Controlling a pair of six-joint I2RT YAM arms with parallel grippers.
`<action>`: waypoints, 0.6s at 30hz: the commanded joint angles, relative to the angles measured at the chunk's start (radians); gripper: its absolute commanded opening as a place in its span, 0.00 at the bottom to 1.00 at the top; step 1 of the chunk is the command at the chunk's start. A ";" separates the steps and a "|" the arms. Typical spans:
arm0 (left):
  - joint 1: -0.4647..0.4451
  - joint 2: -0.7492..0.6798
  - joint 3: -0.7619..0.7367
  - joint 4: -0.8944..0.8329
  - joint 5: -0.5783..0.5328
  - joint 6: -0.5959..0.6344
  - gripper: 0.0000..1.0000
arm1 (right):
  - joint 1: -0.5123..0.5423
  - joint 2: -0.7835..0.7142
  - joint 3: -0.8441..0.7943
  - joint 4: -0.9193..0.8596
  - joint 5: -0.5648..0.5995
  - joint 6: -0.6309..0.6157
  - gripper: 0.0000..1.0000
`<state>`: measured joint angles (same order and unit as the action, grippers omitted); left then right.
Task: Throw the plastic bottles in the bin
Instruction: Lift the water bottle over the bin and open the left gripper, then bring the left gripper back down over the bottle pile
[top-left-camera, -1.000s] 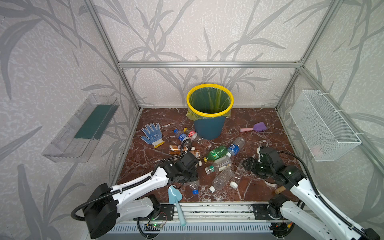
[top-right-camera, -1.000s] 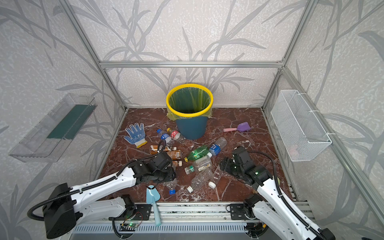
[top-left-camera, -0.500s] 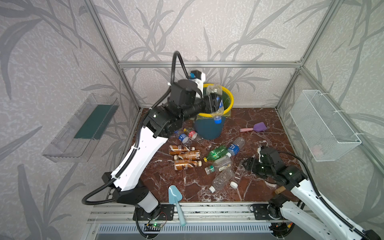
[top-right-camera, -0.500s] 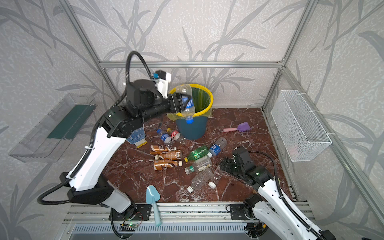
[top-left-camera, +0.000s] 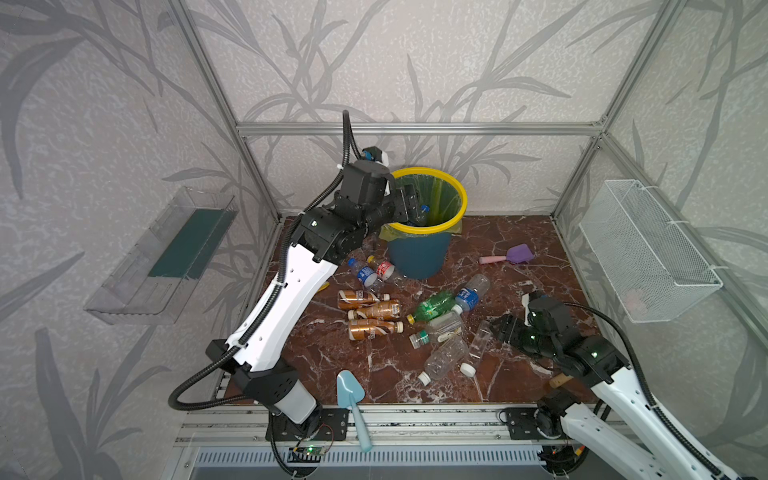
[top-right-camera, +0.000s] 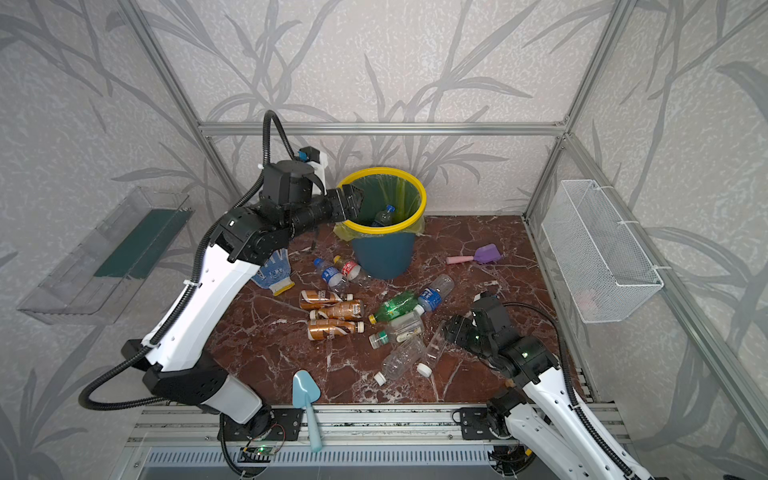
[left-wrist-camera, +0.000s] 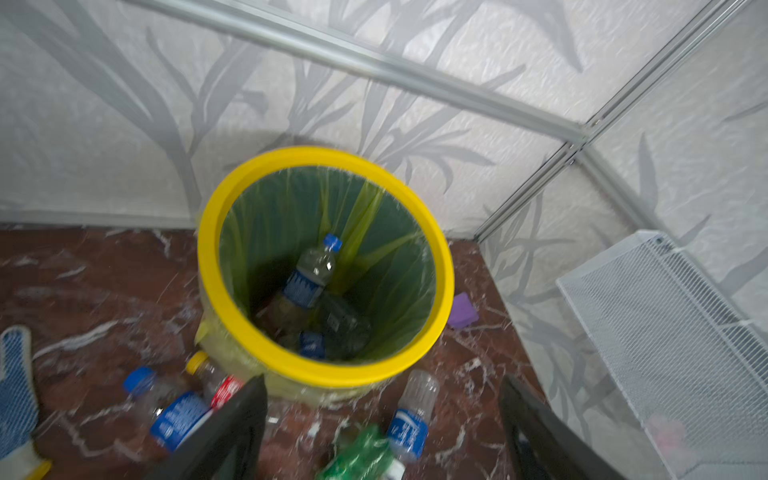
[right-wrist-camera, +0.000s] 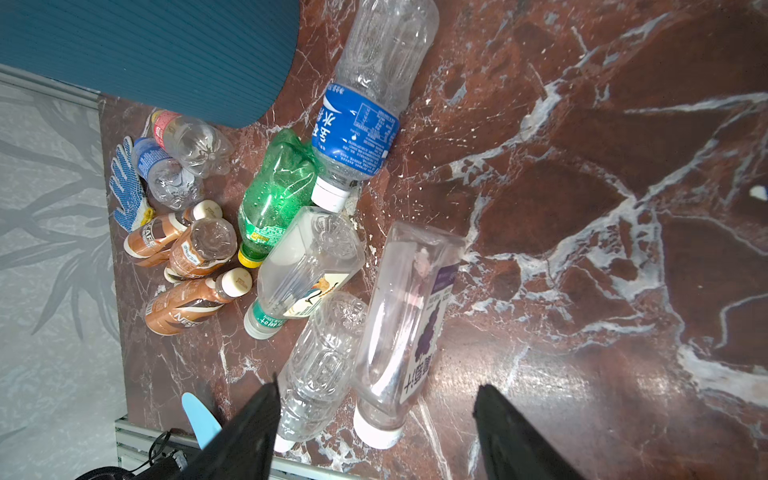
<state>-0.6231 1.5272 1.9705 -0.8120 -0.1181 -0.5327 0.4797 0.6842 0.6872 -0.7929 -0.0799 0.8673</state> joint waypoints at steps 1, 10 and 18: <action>0.000 -0.153 -0.202 0.074 -0.001 -0.051 0.85 | 0.002 -0.003 -0.009 -0.024 -0.002 -0.007 0.75; 0.000 -0.446 -0.723 0.088 0.032 -0.159 0.84 | 0.001 0.005 -0.060 -0.026 -0.021 0.015 0.75; -0.001 -0.617 -1.018 0.127 0.112 -0.281 0.80 | 0.005 0.018 -0.104 -0.041 -0.061 0.028 0.75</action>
<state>-0.6228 0.9489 1.0107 -0.7177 -0.0471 -0.7422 0.4797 0.6945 0.5976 -0.7998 -0.1169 0.8864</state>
